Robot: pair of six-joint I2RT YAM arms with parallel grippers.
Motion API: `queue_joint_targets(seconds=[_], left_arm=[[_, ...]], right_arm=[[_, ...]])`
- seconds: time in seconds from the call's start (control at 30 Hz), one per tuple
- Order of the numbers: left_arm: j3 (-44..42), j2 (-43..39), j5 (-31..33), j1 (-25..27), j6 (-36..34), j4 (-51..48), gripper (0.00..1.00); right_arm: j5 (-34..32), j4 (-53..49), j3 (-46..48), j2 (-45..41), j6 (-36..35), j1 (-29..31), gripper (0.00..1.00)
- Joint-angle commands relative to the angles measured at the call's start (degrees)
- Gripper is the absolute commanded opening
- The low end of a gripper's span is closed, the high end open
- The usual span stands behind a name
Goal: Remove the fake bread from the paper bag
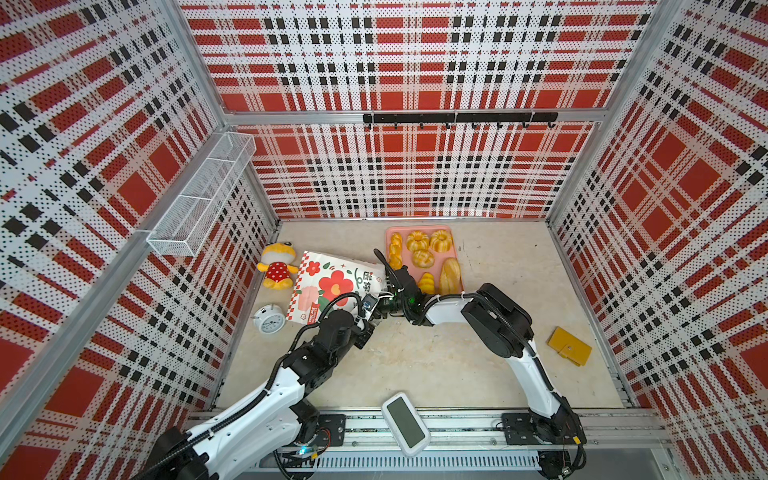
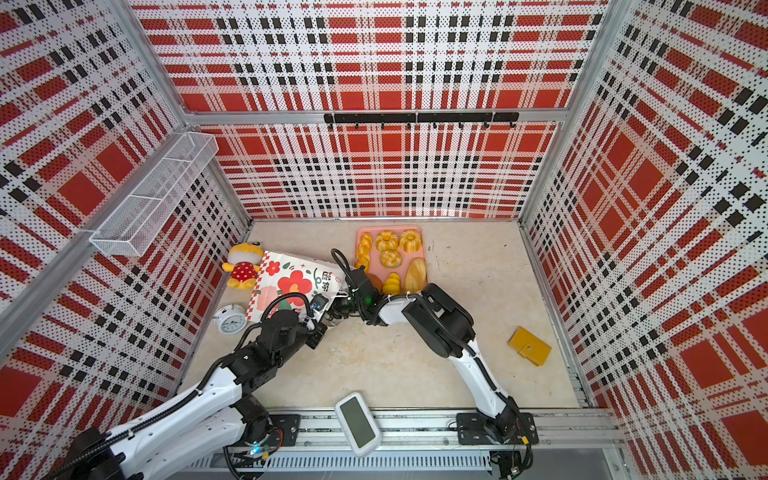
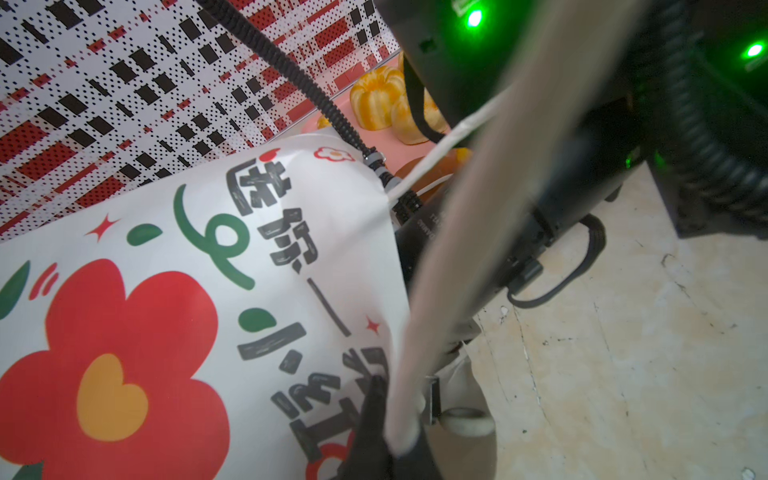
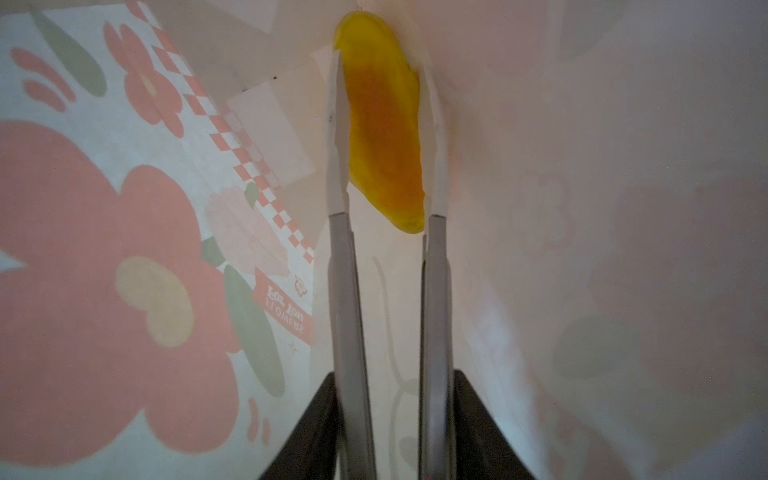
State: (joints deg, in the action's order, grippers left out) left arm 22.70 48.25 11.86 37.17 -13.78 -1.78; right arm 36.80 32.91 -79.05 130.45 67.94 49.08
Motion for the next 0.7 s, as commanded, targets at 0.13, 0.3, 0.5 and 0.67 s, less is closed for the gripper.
queue_joint_targets(seconds=[0.13,0.3,0.5,0.67], left_arm=[[1.6,1.6,-5.8,1.4,-0.2,3.5,0.0],[1.2,1.0,-3.3,1.4,1.8,4.5,0.0],[1.0,-0.1,-1.7,1.2,4.2,4.5,0.0],[0.4,-1.0,-1.0,0.4,5.5,4.9,0.0]], right_arm=[[-1.6,6.6,0.7,-1.4,-2.3,0.6,0.1],[-3.4,7.0,8.1,-7.4,-2.3,0.5,0.0],[-6.0,7.3,18.5,-15.1,-2.0,1.0,0.0],[-8.9,9.2,27.1,-20.9,-1.5,1.9,0.0]])
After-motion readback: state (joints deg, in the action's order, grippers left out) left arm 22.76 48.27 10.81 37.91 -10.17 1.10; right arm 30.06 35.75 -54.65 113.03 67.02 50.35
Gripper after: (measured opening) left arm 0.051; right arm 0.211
